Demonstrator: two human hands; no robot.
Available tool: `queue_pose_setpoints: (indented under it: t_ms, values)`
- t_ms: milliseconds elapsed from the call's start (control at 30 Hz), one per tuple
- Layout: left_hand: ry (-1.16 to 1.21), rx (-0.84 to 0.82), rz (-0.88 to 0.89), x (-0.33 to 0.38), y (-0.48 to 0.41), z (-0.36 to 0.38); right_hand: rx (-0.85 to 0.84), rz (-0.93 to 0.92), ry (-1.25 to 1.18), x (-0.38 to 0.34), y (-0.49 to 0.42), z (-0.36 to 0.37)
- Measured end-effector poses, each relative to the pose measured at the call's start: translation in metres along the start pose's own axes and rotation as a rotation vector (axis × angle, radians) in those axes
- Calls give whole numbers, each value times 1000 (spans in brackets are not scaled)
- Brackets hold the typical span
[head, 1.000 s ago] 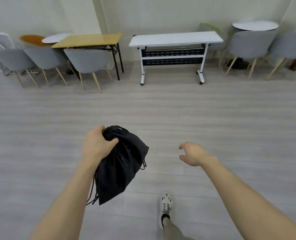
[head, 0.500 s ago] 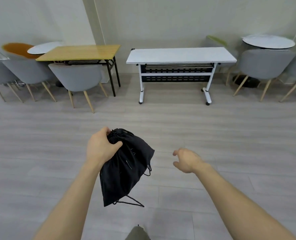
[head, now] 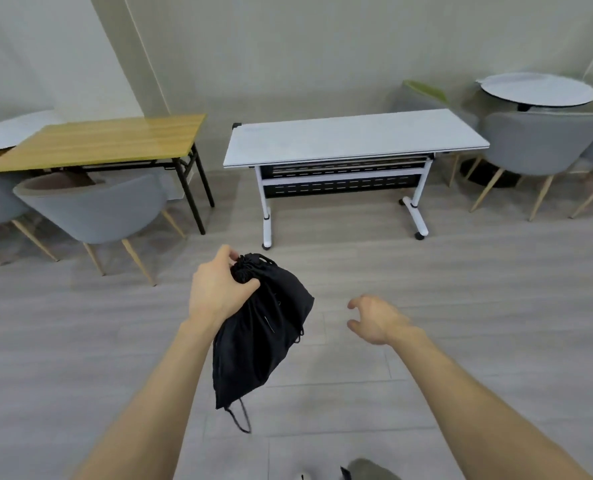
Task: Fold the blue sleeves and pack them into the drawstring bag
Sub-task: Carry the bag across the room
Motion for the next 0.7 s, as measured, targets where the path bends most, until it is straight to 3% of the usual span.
queue_pose_setpoints:
  t_ms: [267, 700]
  values:
    - [-62, 12, 18, 24, -223, 24, 22, -10, -19, 10, -203, -104]
    - [-88, 287, 6, 89, -552, 11, 4, -145, 75, 18, -531, -266]
Point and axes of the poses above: each hand's wrist, its own y-axis away from the middle knuckle, its own z-axis out of the palm, x = y × z, the point moved 6 cm from there along -y, towards the middle knuckle, and after that the axes turned 5 degrees about y, right-handed, at the moved point
